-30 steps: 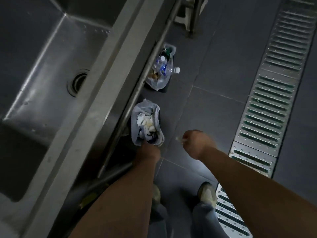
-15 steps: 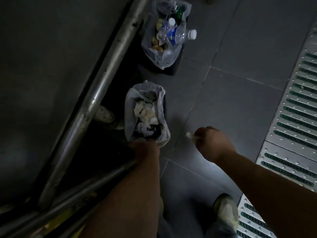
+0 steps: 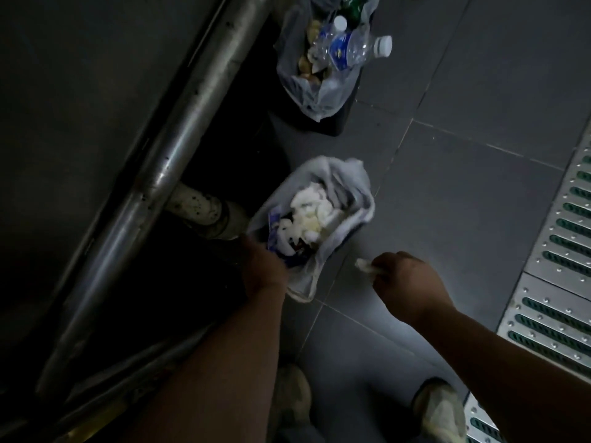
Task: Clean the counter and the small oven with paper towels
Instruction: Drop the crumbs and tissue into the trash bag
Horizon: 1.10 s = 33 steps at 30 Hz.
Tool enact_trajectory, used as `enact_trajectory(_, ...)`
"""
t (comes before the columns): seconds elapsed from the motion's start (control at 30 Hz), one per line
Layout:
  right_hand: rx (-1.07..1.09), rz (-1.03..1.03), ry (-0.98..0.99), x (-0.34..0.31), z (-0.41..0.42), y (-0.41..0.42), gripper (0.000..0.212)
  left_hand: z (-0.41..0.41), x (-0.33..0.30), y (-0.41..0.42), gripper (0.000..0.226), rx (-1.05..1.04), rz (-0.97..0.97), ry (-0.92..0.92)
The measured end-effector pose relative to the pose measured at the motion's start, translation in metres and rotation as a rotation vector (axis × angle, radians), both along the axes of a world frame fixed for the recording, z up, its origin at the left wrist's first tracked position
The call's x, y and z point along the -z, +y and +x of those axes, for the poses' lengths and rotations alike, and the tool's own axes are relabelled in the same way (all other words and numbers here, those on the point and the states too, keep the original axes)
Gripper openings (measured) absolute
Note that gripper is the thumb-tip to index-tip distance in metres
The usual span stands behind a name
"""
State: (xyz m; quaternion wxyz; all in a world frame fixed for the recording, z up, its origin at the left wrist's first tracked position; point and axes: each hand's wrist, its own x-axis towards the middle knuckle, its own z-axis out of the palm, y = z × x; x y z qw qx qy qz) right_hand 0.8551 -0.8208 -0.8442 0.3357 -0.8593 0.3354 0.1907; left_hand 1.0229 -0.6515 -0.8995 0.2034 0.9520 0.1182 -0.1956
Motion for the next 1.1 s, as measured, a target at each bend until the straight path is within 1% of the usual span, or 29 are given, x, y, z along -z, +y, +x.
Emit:
enact_trajectory(0.03, 0.01, -0.007, -0.003, -0.002, 0.0, -0.001, 0.024, 0.0, 0.0, 0.0, 0.048, 0.078, 0.011, 0.005)
enact_trajectory(0.1, 0.024, -0.013, -0.015, -0.005, -0.001, -0.003, 0.025, -0.002, -0.005, -0.003, 0.049, 0.124, 0.008, 0.046)
enact_trajectory(0.2, 0.039, -0.006, -0.056, -0.009, -0.003, -0.007, 0.027, -0.017, -0.025, -0.01, 0.062, 0.327, 0.131, 0.078)
enact_trajectory(0.3, 0.047, -0.011, -0.057, -0.009, -0.008, -0.011, 0.028, -0.026, -0.03, -0.004, 0.072, 0.33, 0.151, 0.085)
enact_trajectory(0.4, 0.047, -0.031, -0.054, -0.008, -0.015, -0.011, 0.027, -0.033, -0.031, 0.0, 0.066, 0.258, 0.056, 0.091)
enact_trajectory(0.43, 0.048, -0.032, -0.071, -0.008, -0.017, -0.01, 0.026, -0.036, -0.031, 0.001, 0.068, 0.249, 0.01, 0.088)
enact_trajectory(0.53, 0.06, -0.027, -0.119, -0.012, -0.02, -0.006, 0.023, -0.036, -0.026, 0.003, 0.089, 0.267, -0.07, 0.081)
enact_trajectory(0.63, 0.061, -0.017, -0.124, -0.014, -0.02, -0.004, 0.021, -0.036, -0.023, 0.002, 0.097, 0.238, -0.102, 0.132)
enact_trajectory(0.73, 0.075, 0.006, -0.146, -0.015, -0.02, -0.002, 0.02, -0.037, -0.027, -0.002, 0.094, 0.198, -0.091, 0.139)
enact_trajectory(0.87, 0.076, 0.012, -0.151, -0.016, -0.023, -0.001, 0.021, -0.043, -0.031, -0.004, 0.078, 0.215, -0.024, 0.08)
enact_trajectory(0.97, 0.083, 0.022, -0.14, -0.017, -0.025, -0.001, 0.023, -0.044, -0.028, -0.003, 0.073, 0.151, -0.047, 0.071)
enact_trajectory(1.1, 0.068, 0.025, -0.12, -0.015, -0.03, -0.002, 0.024, -0.045, -0.022, -0.002, 0.067, 0.115, -0.01, 0.033)
